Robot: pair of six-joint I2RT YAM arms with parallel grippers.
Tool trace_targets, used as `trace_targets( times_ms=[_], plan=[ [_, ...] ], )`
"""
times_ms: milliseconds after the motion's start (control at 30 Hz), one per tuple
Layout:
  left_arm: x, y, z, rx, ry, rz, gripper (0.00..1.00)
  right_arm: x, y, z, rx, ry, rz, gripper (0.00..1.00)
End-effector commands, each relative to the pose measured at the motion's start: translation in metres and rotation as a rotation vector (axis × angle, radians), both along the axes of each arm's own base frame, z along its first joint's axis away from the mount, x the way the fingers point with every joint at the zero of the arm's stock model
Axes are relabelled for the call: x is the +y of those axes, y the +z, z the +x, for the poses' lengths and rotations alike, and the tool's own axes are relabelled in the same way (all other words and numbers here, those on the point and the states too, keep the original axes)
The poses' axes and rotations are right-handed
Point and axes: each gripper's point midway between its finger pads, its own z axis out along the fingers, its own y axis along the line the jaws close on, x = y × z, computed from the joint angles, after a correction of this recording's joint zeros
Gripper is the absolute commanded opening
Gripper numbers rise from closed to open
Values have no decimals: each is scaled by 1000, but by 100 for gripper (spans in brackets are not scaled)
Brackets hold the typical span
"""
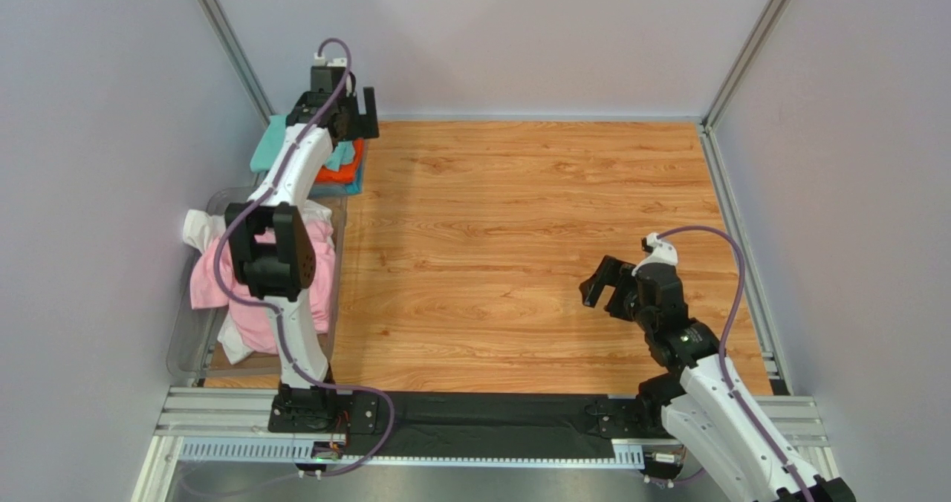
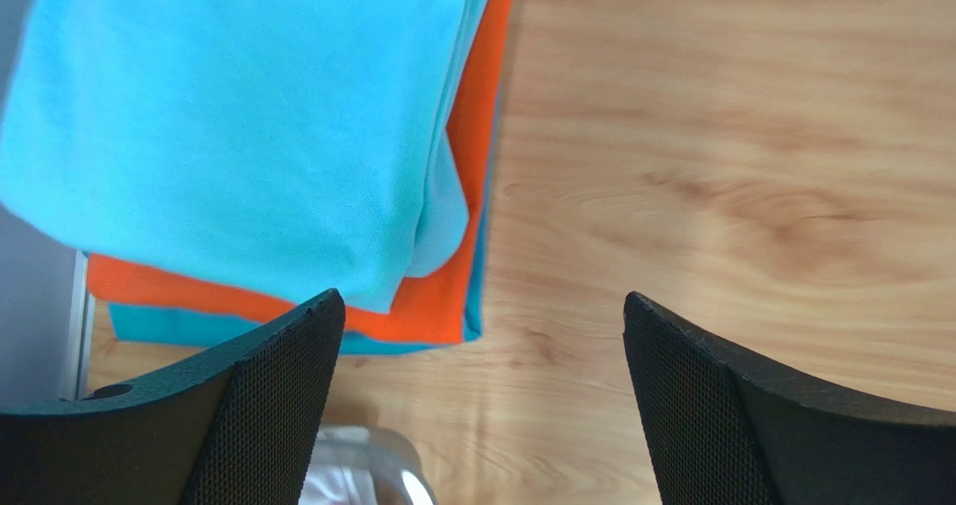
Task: Fold and stack the t-shirts
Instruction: Reset both grippers
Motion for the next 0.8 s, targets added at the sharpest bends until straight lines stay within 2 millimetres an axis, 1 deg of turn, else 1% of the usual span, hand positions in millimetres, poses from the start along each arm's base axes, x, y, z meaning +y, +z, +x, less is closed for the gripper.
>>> trace_targets(
  times_ms=[0,33,67,100,167,200,233,267,300,333,367,400,433,467,500,533,567,600,633,667,700,733,767],
  plan=[
    [-31,127,-34,-230,-12,-225,100,3,25,4,-55,17,11,100],
    [-36,130,-40,-231,-16,-242,100,2,25,4,-55,14,15,100],
    [-41,129,-50,-213,-17,-256,100,3,27,3,-60,16,21,100],
    [-51,143,-62,-225,-20,-280,100,4,28,3,-59,16,26,100],
    [-61,135,-83,-173,-7,-312,100,6,32,2,-59,22,37,100],
    [-75,148,-100,-188,-48,-352,100,7,32,-1,-49,33,37,100],
    [-83,123,-114,-130,-46,-391,100,7,36,-1,-50,32,39,100],
    [-95,123,-122,-141,-84,-432,100,7,36,-2,-47,33,39,100],
    [-111,137,-144,-164,-141,-494,100,6,37,-3,-51,32,37,100],
    [-117,105,-162,-100,-144,-500,100,5,36,-3,-49,27,37,100],
    [-122,103,-173,-113,-161,-502,100,4,36,-2,-51,21,36,100],
    [-130,112,-195,-153,-191,-477,100,2,36,-2,-53,12,31,100],
    [-130,81,-212,-103,-177,-443,100,1,35,-3,-51,4,29,100],
    [-137,73,-227,-99,-190,-413,100,0,33,-4,-43,-8,35,100],
    [-139,77,-245,-120,-211,-429,100,0,33,-4,-43,-11,34,100],
    [-140,49,-263,-61,-218,-422,100,-1,30,-5,-39,-17,36,100],
    [-141,39,-276,-44,-221,-428,100,-2,28,-6,-32,-27,38,100],
    [-145,43,-292,-71,-229,-454,100,-2,26,-6,-27,-31,39,100],
    [-141,17,-307,-30,-221,-439,100,-2,24,-8,-22,-29,41,100],
    [-141,10,-318,-30,-219,-438,100,-2,21,-9,-13,-34,47,100],
    [-139,15,-328,-64,-213,-487,100,0,19,-11,-3,-28,59,100],
    [-135,-4,-338,-40,-203,-486,100,1,18,-13,-6,-23,64,100],
    [-136,2,-347,-69,-222,-524,100,2,14,-15,2,-18,67,100]
  ],
)
